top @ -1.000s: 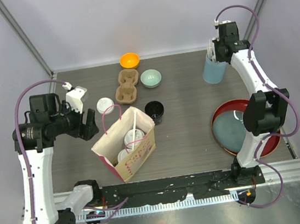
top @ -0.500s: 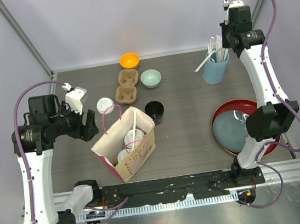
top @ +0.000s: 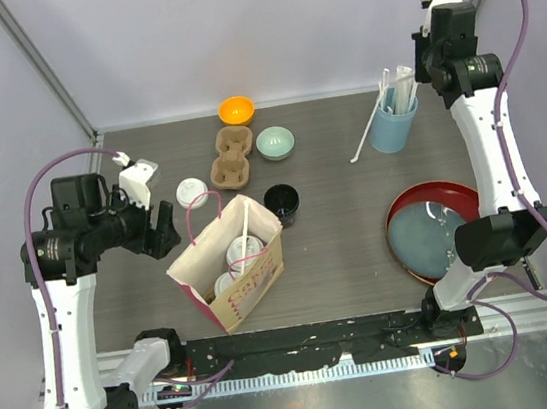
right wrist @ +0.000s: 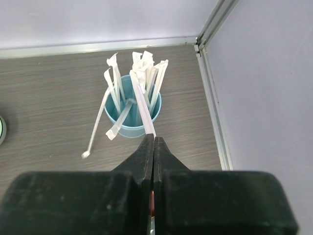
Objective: Pack the takeout coffee
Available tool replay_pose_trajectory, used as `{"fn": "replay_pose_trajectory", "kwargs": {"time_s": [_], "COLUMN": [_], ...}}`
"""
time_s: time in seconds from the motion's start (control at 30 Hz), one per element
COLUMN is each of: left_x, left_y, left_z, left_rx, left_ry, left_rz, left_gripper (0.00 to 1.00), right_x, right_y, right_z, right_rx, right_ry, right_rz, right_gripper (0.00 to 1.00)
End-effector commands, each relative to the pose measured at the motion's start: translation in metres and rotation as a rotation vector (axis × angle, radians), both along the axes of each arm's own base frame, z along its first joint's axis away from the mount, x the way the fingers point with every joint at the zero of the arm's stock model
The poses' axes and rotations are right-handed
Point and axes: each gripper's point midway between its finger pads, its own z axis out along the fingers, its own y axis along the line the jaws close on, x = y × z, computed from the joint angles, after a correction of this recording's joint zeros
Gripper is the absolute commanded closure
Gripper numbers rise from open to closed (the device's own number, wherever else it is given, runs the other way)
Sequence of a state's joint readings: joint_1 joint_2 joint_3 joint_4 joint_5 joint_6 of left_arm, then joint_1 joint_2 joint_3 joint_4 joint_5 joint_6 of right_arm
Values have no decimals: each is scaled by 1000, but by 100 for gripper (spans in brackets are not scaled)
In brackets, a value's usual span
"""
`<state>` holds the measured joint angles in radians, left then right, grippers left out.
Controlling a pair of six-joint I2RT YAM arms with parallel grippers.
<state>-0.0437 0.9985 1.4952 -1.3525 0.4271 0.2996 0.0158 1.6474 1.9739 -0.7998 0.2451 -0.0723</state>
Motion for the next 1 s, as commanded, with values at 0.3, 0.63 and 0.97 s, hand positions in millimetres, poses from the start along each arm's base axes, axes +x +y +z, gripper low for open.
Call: {"fn": "replay_pose_trajectory", "kwargs": {"time_s": [0.3,0.63,0.97], "left_x": [-3,-3,-2], "left_y": [-2,-1,3], "left_z": [5,10,11], "left_rx": [-7,-13,-3], "left_ry": [-23,-31,-37], "left_rz": [-18,-4,29], "left_gripper": [24,24,24], "right_x": [-12,-157,-295], "right_y": [27,195,275], "right_z": [83,166,114], "right_rx": [65,362,529], "right_ry": [-214,-403,-102], "right_rz": [137,931,1538], "right_gripper": [99,99,99]}}
